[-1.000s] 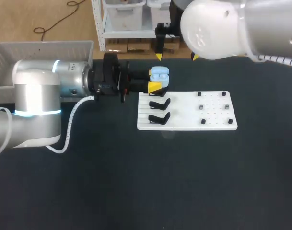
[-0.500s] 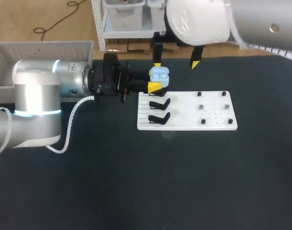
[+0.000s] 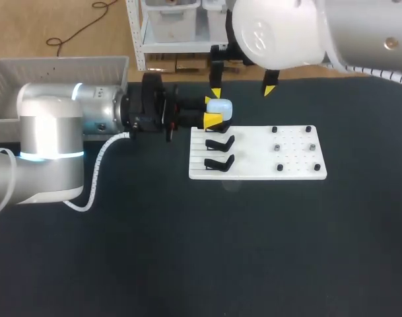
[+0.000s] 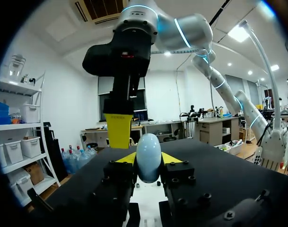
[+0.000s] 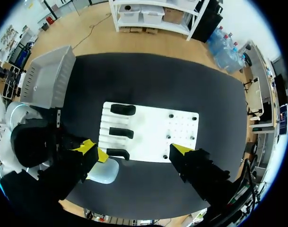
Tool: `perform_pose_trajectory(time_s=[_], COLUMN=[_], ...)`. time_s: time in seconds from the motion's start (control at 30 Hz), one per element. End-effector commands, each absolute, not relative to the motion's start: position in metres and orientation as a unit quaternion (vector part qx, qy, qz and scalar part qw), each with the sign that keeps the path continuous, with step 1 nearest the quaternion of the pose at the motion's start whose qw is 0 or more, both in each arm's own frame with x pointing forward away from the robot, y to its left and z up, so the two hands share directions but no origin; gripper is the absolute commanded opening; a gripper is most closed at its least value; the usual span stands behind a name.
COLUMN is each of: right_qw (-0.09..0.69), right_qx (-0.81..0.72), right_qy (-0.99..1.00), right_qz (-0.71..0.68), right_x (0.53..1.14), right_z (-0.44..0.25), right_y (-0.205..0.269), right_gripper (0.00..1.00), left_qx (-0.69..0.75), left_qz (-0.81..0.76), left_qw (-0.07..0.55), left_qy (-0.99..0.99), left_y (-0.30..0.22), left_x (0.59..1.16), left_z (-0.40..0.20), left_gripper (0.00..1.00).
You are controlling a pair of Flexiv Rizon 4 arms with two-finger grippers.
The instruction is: Pick up each earbud case from the left stands, insert the matching earbuds, close the lid, and place the case in the box.
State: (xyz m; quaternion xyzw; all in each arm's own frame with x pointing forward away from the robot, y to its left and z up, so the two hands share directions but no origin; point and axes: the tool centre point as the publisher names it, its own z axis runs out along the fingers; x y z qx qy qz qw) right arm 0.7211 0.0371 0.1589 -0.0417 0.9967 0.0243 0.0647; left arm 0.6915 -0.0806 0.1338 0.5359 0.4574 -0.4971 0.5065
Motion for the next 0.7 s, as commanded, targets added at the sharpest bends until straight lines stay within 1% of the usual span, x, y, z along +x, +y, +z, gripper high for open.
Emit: perform_pose_trajectory(time_s=[0.03,0.23,0.33,0.47,0.7], right_qw=[0.113,0.18,0.214,0.241,0.236], right_qx=[-0.04,-0.057,-0.064,-0.071,-0.134], right_qy=[0.992,0.981,0.974,0.966,0.96], right_qz=[0.029,0.032,0.04,0.055,0.063], right_x=[0.706,0.684,0.663,0.642,0.626], right_z=[0.175,0.215,0.234,0.247,0.253], right_y=[0.028,0.021,0.015,0.006,0.009], right_gripper=[1.0,1.0,1.0,1.0,1.0], left_qx=[0.536,0.536,0.53,0.515,0.508], left_qz=[-0.497,-0.497,-0.499,-0.495,-0.468], left_qw=[0.507,0.507,0.505,0.502,0.496], left_qy=[0.458,0.458,0.464,0.488,0.527], left_y=[-0.081,-0.081,-0.079,-0.072,-0.052], left_x=[0.692,0.692,0.692,0.693,0.693], left_z=[0.134,0.134,0.136,0.147,0.171], left_gripper=[0.0,0.0,0.0,0.0,0.0])
